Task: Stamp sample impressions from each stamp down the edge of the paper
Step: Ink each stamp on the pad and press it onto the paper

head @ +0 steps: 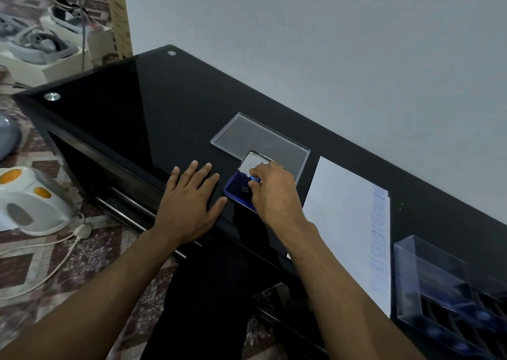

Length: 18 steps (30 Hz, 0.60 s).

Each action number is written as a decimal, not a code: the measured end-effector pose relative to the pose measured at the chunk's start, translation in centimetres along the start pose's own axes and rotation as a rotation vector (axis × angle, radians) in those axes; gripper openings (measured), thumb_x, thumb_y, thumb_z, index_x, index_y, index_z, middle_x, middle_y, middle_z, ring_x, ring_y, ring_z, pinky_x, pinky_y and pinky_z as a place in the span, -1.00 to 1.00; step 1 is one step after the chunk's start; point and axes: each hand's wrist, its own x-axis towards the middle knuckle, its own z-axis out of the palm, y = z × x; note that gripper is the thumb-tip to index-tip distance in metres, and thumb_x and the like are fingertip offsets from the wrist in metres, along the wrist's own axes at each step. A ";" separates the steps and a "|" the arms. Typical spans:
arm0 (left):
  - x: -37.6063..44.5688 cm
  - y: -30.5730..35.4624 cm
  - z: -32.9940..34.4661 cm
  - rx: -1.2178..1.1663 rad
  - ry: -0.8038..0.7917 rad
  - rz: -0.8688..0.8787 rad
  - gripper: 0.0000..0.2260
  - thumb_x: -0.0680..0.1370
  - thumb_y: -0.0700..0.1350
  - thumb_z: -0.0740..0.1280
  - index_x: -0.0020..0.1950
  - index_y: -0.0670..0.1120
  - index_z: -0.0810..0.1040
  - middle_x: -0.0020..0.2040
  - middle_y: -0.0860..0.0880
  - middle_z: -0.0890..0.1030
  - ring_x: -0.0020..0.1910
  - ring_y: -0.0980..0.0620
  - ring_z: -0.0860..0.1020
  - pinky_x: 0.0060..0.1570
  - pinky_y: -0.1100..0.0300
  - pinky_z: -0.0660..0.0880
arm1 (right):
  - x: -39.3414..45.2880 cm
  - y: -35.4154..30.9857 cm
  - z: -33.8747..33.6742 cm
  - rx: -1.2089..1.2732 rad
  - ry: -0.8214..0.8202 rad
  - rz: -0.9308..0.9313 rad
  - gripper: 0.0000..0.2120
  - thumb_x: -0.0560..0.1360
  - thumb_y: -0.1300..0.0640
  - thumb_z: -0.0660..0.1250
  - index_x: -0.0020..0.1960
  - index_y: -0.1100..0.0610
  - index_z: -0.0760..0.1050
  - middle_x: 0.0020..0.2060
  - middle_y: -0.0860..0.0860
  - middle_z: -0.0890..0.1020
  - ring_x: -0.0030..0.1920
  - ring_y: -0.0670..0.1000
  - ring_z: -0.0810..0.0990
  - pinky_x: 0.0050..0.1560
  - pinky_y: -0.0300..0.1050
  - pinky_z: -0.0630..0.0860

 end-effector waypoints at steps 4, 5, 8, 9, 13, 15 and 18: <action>0.0 0.0 0.0 0.001 0.008 0.002 -0.36 0.60 0.34 -0.05 0.52 0.01 0.39 0.58 -0.04 0.29 0.61 -0.06 0.11 0.57 -0.18 -0.01 | -0.3 0.1 -0.5 -0.007 0.029 -0.015 -0.71 0.59 0.11 0.32 0.30 0.08 0.55 0.23 0.03 0.57 0.18 0.01 0.56 0.17 -0.20 0.46; 0.0 0.0 0.0 -0.002 0.010 0.002 -0.36 0.60 0.34 -0.04 0.52 0.00 0.39 0.58 -0.04 0.29 0.61 -0.07 0.12 0.56 -0.19 0.00 | -0.3 0.1 -0.7 -0.007 0.019 -0.014 -0.71 0.59 0.10 0.32 0.30 0.08 0.55 0.23 0.03 0.57 0.18 0.01 0.56 0.19 -0.19 0.46; 0.0 0.0 0.0 0.005 0.010 0.004 -0.37 0.60 0.33 -0.04 0.52 0.00 0.39 0.58 -0.04 0.30 0.61 -0.07 0.12 0.56 -0.20 0.01 | -0.4 0.0 -1.0 -0.015 -0.010 -0.010 -0.69 0.59 0.10 0.32 0.33 0.09 0.53 0.25 0.04 0.57 0.21 0.01 0.55 0.26 -0.15 0.44; 0.0 0.1 0.1 0.007 0.010 0.004 -0.37 0.61 0.33 -0.03 0.52 0.00 0.39 0.58 -0.04 0.30 0.61 -0.07 0.13 0.56 -0.20 0.02 | -0.3 -0.1 -1.0 -0.020 -0.012 -0.013 -0.68 0.60 0.10 0.31 0.33 0.10 0.52 0.25 0.04 0.57 0.22 0.01 0.55 0.27 -0.15 0.43; 0.0 0.0 0.1 0.015 0.008 0.002 -0.37 0.61 0.33 -0.04 0.52 0.00 0.39 0.58 -0.05 0.29 0.61 -0.07 0.13 0.56 -0.19 0.01 | -0.4 -0.1 -0.9 -0.057 -0.022 -0.034 -0.69 0.61 0.11 0.30 0.33 0.09 0.52 0.24 0.04 0.57 0.22 0.01 0.54 0.26 -0.15 0.43; 0.0 0.1 0.1 0.013 0.011 0.000 -0.37 0.60 0.33 -0.04 0.52 0.00 0.39 0.58 -0.05 0.30 0.61 -0.07 0.13 0.56 -0.19 0.01 | -0.7 0.1 -0.8 -0.016 0.037 -0.038 -0.72 0.60 0.11 0.30 0.29 0.10 0.56 0.22 0.04 0.58 0.19 0.00 0.55 0.22 -0.18 0.44; 0.0 0.2 0.0 0.017 0.005 -0.002 -0.36 0.60 0.33 -0.05 0.52 0.00 0.39 0.59 -0.04 0.29 0.61 -0.07 0.12 0.56 -0.19 0.01 | -0.9 0.3 -0.6 0.035 0.105 -0.054 -0.75 0.56 0.12 0.35 0.22 0.12 0.62 0.15 0.04 0.62 0.12 -0.01 0.59 0.15 -0.20 0.48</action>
